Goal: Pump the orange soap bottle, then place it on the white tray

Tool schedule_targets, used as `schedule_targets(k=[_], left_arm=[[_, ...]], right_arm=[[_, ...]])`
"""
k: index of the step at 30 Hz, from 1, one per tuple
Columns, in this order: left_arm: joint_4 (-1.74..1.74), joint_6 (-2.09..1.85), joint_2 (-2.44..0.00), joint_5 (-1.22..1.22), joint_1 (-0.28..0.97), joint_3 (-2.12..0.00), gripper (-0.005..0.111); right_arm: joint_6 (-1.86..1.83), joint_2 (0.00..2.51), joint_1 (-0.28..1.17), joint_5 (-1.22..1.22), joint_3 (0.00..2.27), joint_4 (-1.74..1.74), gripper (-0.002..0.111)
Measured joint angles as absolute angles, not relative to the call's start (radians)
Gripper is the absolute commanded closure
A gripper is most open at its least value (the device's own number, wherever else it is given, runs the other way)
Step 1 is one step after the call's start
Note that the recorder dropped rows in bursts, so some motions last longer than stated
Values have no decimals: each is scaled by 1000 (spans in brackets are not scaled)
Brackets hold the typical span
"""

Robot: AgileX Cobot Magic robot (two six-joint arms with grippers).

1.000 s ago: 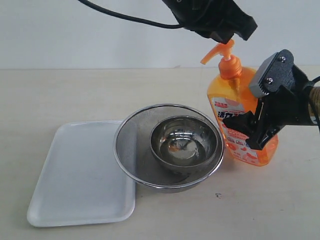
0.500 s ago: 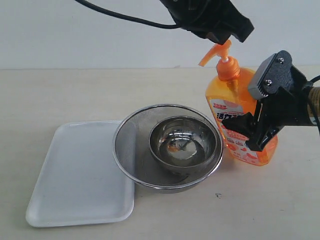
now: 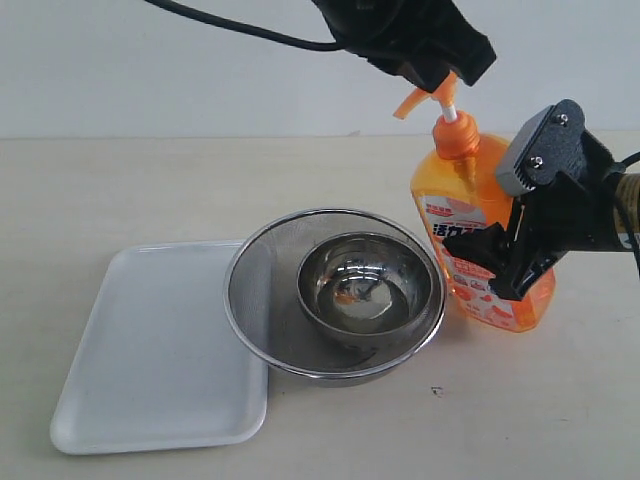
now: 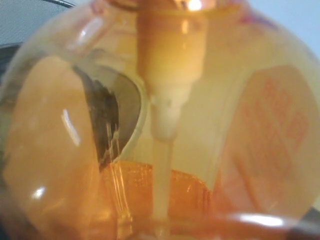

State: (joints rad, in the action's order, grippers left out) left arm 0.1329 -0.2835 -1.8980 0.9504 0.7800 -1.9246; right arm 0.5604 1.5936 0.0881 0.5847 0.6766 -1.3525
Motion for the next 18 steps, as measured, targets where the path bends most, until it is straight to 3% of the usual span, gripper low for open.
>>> schedule_targets(k=[18], left_arm=[[119,-283,-1893,818,780,-1925,102]], right_arm=[[560,1594,88,585,677,-1330,108]])
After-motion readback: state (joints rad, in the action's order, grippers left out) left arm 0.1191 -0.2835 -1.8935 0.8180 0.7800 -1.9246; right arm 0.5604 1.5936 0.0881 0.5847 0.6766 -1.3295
